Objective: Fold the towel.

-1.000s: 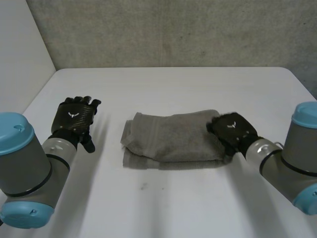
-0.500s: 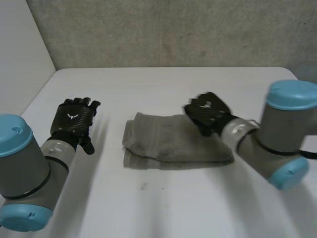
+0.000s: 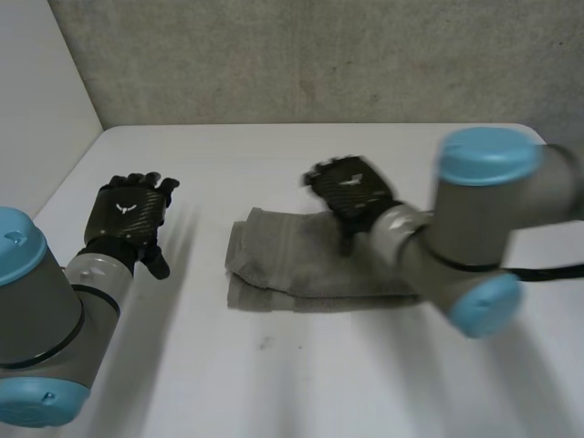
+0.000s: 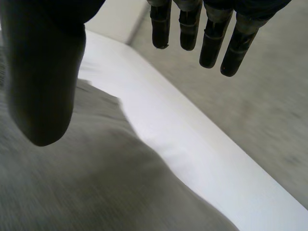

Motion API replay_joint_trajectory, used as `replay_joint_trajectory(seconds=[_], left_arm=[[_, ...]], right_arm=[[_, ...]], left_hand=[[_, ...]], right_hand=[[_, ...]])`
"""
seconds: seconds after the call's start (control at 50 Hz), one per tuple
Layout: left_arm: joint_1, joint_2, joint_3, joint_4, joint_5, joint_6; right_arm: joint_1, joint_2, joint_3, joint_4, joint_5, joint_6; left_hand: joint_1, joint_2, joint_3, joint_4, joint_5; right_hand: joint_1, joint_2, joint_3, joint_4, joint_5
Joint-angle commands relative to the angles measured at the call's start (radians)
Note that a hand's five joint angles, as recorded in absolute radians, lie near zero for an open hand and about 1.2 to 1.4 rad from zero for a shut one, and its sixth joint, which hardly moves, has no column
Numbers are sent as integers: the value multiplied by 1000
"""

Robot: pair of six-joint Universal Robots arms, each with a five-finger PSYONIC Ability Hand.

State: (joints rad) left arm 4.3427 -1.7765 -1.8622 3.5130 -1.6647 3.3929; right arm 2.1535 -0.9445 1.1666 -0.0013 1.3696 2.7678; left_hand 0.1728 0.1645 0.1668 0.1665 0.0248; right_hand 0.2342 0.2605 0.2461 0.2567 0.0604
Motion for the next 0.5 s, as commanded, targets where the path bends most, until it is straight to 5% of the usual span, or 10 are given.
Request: replay_joint_trajectory(seconds=[0.02,0.32,0.44,0.5], left_arm=[[0,0,0,0,2,-40],[0,-3,-2,1,3,-55],[2,-4,-2,1,2,-55],[2,-4,-2,1,2,-55]], right_arm=[[-211,-192,391,-141,-58,64],[-320,-185,604,-256,-141,-22],[-331,-139,596,-293,-139,-36],[-334,-125,588,-296,-138,-51]], left_hand=[[2,10,8,8,-25],[2,10,8,8,-25],[2,10,8,8,-25],[2,10,8,8,-25]], right_hand=[[-58,-85,-70,-81,-59],[435,409,423,412,434],[737,711,726,715,737],[1100,1073,1088,1077,1099]])
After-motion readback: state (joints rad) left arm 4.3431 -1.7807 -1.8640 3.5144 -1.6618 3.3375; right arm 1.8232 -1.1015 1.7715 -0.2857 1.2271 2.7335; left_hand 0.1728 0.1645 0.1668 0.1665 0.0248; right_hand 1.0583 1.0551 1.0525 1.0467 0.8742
